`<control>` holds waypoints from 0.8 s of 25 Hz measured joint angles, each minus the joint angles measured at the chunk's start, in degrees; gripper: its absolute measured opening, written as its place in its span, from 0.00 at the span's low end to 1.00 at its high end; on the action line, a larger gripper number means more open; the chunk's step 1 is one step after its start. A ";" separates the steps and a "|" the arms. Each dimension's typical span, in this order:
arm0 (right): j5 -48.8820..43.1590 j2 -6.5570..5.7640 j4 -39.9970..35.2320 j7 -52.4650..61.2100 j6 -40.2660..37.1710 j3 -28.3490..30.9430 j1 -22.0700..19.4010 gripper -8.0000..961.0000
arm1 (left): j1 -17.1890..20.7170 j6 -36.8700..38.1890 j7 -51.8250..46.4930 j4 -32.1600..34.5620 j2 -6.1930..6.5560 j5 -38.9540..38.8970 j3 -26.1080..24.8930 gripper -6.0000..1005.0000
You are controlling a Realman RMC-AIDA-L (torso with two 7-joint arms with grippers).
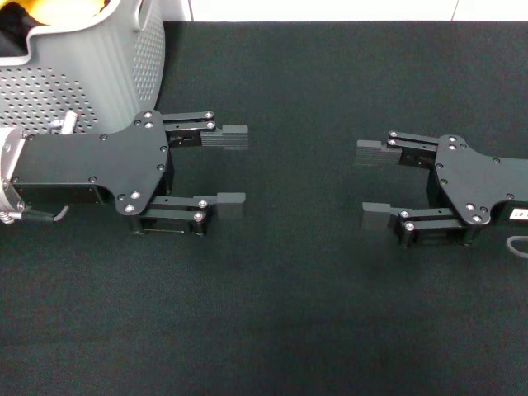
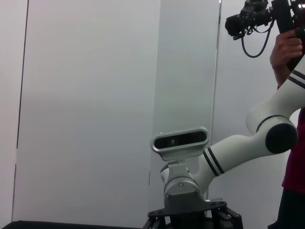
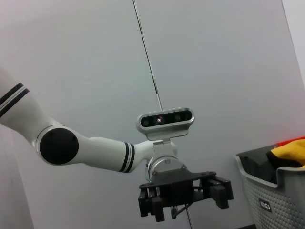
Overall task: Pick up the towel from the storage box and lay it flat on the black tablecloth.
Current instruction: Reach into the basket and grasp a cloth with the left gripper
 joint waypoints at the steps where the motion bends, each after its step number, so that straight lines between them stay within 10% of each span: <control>1: 0.00 0.01 0.00 0.00 0.00 0.00 0.01 0.83 | 0.02 -0.01 0.00 0.00 -0.05 0.00 0.00 0.74; 14: 0.01 0.11 0.15 -0.39 -0.43 0.00 0.06 0.83 | -0.09 -0.88 -0.72 0.10 -0.60 -0.51 -1.72 0.73; 20: -0.59 -0.44 0.79 -0.92 -3.25 0.08 -0.21 0.83 | 0.40 -8.69 -15.81 17.74 -4.42 -0.17 -8.80 0.73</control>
